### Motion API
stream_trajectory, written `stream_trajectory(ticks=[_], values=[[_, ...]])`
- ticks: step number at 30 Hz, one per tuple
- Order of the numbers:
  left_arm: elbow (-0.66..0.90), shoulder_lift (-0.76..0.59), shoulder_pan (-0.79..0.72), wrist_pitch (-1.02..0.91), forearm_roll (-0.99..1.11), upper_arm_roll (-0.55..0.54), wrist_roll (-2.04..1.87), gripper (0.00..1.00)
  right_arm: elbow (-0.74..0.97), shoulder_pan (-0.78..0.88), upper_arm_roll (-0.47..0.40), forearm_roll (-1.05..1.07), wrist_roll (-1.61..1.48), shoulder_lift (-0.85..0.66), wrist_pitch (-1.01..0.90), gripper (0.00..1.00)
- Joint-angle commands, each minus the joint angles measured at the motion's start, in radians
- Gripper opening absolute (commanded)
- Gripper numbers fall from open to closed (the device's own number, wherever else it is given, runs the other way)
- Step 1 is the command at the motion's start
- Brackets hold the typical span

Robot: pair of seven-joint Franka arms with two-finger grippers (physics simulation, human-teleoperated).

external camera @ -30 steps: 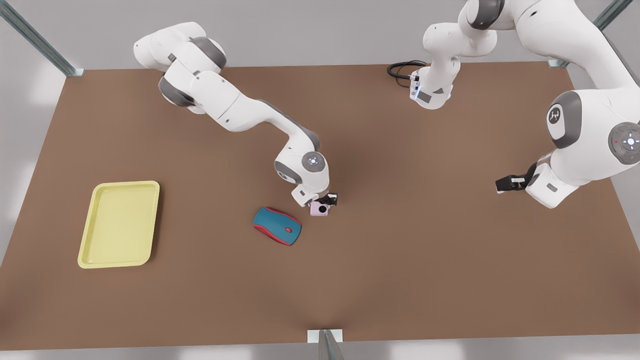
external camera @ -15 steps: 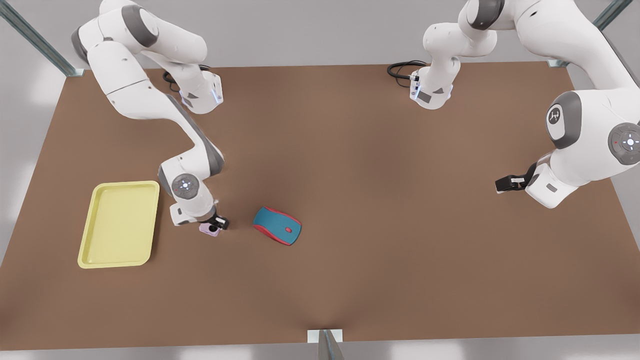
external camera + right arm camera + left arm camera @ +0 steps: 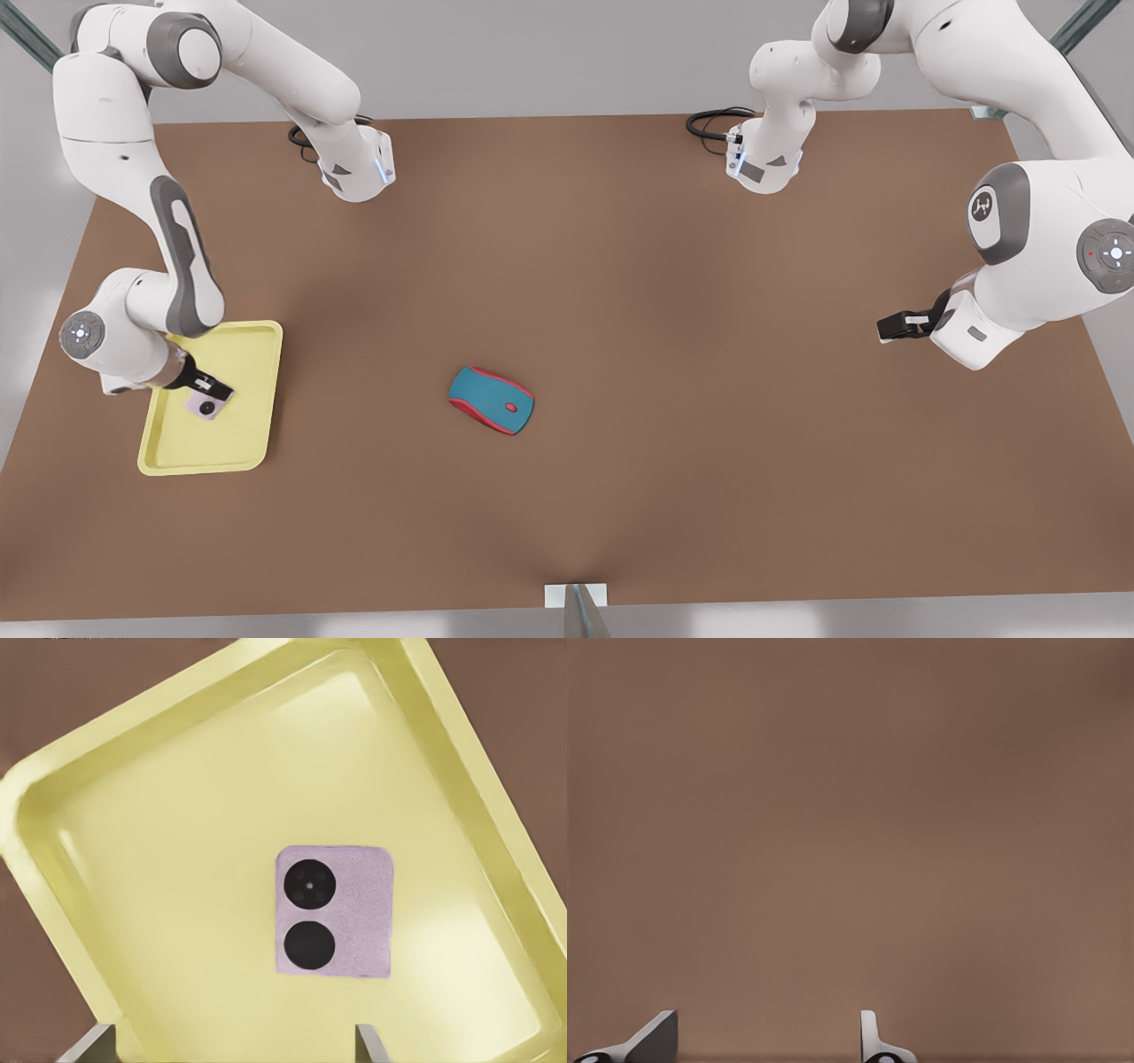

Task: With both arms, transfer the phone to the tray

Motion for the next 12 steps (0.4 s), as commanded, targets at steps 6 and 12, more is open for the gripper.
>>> stream_trajectory(ticks=[6,12], values=[[0.009,-0.027,-0.002,0.01,0.018,0.022,0.169,1.0,0.447,0.327,-0.136,0.11,-0.469,-0.194,-0.669,1.0],[-0.1,-0.105,0.002,0.111,0.062,0.017,0.178,1.0,0.662,0.54,-0.308,0.155,-0.366,-0.205,-0.904,1.0]])
